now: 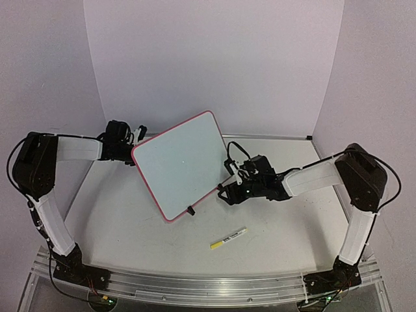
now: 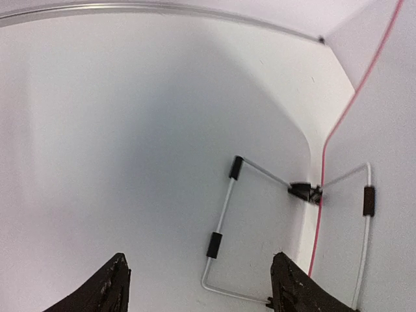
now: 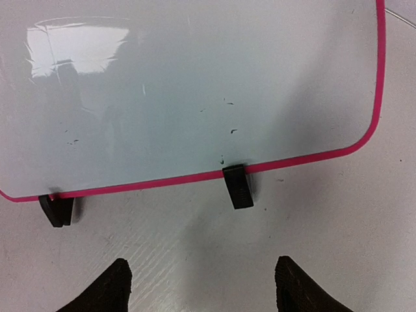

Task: Write a sentence on the whiteboard
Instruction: Move the whiteboard to the center of the board.

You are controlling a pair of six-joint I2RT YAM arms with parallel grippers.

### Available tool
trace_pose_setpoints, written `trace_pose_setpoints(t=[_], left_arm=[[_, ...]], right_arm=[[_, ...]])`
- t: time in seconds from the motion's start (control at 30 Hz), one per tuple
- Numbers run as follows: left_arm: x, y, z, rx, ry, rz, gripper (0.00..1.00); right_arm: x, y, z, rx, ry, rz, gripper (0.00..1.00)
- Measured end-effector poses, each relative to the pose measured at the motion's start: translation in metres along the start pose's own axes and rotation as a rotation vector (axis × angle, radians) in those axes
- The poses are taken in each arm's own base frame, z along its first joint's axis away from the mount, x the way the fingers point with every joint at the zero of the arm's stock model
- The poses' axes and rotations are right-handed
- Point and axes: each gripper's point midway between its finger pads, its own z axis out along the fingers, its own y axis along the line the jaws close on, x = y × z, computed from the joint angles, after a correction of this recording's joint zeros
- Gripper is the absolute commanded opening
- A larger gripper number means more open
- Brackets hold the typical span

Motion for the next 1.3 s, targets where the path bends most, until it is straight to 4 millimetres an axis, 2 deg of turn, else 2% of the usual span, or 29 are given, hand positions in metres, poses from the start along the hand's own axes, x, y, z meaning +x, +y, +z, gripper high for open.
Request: trace_pose_setpoints(t=[0.13,0.23,0.37,0.5,0.63,0.87,1.13,1.3], left_arm=[[-0.008,0.025,-0.057,-0.115,-0.105,-0.154,0.82],[-0.015,0.03,-0.102,-0.183,-0.179,-0.22,0.86],[-0.027,0.001,-0.15,-0.179,-0.253,-0.209,0.87],[-0.019,-0.017,-0.178,-0.177,-0.256,-0.204,0.88],[-0.006,-0.027,-0.2,-0.187,-0.241,-0.217,0.89],[0.001,-0.046,-0.231,-0.166,-0.296,-0.222,0.89],[0.019,-0.039,-0.231,-0.192,-0.277,-0.265,0.9],[0.024,-0.038,-0.233,-0.206,-0.271,-0.27,0.9]], right_arm=[[0.007,-0.004,0.023,0.007,0.033,-0.012,0.61],[0.01,-0.009,0.036,0.024,0.048,-0.016,0.56],[0.01,-0.016,0.049,0.054,0.052,-0.028,0.51],[0.002,-0.021,0.058,0.082,0.035,-0.039,0.49],[0.0,-0.025,0.06,0.104,0.026,-0.044,0.45],[-0.002,-0.028,0.063,0.119,0.016,-0.061,0.32],[0.0,-0.031,0.062,0.138,-0.012,-0.041,0.17],[0.003,-0.029,0.06,0.15,-0.037,-0.036,0.1]])
